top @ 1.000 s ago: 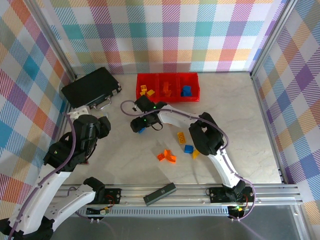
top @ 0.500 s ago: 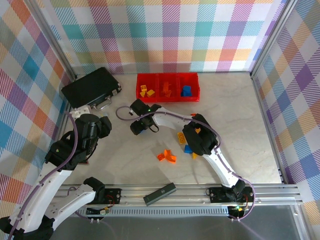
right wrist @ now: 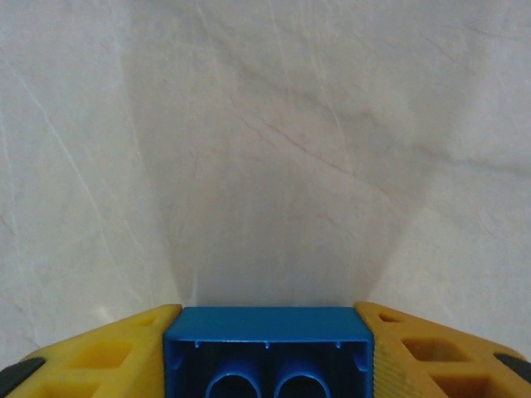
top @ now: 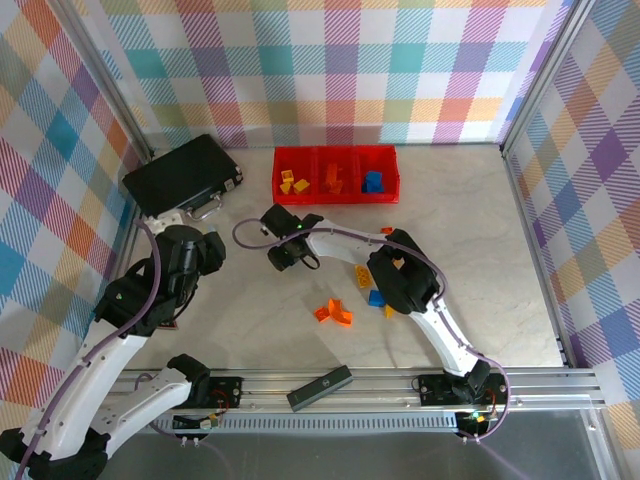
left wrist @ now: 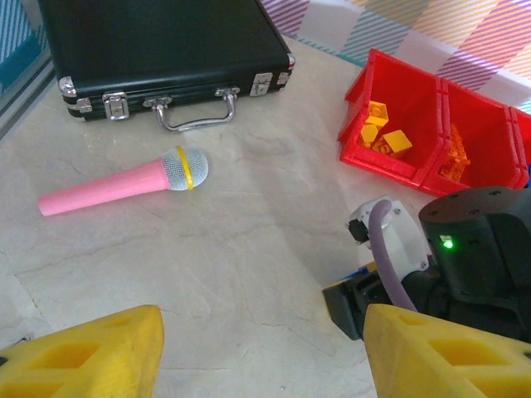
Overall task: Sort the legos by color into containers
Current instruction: Pick up the lego from the center of the table, then place the lego in the container.
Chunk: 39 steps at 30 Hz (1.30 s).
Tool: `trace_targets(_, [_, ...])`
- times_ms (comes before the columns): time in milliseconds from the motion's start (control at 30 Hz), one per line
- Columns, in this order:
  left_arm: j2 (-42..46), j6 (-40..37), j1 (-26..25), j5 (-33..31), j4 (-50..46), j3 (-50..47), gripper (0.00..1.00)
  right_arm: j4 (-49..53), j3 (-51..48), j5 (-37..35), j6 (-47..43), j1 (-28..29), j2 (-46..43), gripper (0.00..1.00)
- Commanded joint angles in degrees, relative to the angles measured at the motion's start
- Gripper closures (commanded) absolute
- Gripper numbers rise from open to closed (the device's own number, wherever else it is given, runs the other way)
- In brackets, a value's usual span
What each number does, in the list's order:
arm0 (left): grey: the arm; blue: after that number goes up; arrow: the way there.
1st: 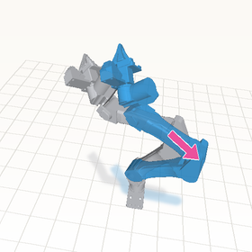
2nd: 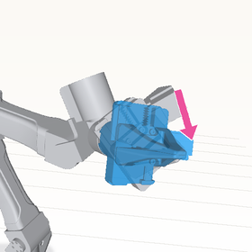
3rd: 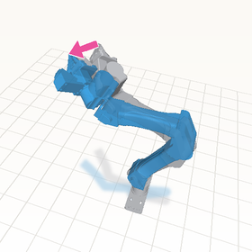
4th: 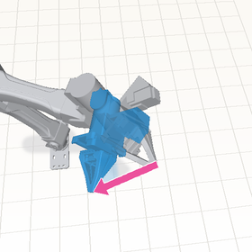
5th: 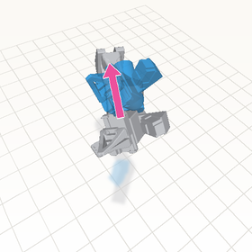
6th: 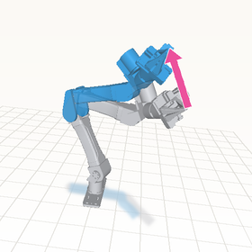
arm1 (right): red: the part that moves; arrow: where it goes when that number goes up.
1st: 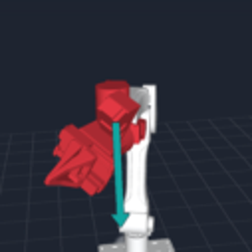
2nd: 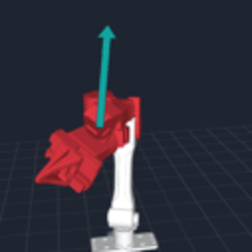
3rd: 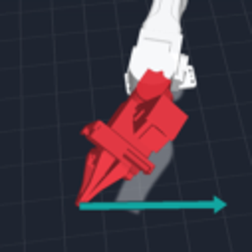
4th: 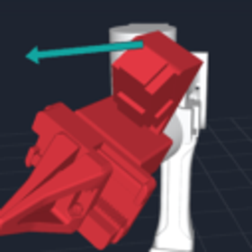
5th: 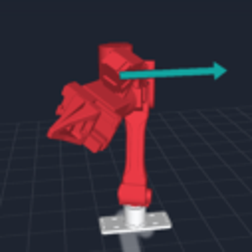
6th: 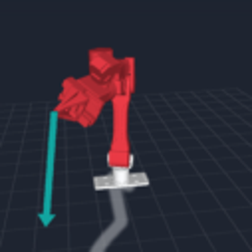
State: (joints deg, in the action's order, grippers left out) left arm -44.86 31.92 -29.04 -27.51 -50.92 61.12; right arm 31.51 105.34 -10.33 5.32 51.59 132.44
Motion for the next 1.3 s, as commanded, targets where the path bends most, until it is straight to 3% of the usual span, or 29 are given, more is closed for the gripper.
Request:
trace_targets(0, [-0.1, -1.1, 0.4, 0.5, 0.5, 1.1, 0.35, 0.9, -1.9, -0.7, 1.3, -2.6, -6.0, 0.51])
trace_targets(333, [-1.4, -1.1, 0.4, 2.1, 1.1, 0.9, 0.35, 0.6, -3.5, 0.3, 3.3, -18.1, -14.5, 0.52])
trace_targets(633, [-3.9, -0.2, 0.4, 4.5, 2.4, -0.3, 0.35, 3.6, 11.3, 4.1, 6.3, -31.9, -5.6, 0.53])
trace_targets(900, [-5.0, -1.1, 0.4, 3.6, 1.0, 2.5, 0.35, 9.4, 31.3, 4.0, 7.4, -35.1, 8.0, 0.53])
trace_targets(1100, [-6.0, -0.7, 0.4, 7.4, 1.6, 2.7, 0.35, 9.2, 34.9, 4.8, 9.0, -36.1, 11.4, 0.44])
trace_targets(1267, [-9.7, -1.5, -0.1, 13.7, 5.1, 1.5, 0.36, 11.4, 35.4, 6.5, 9.8, -36.1, 9.3, 0.35])
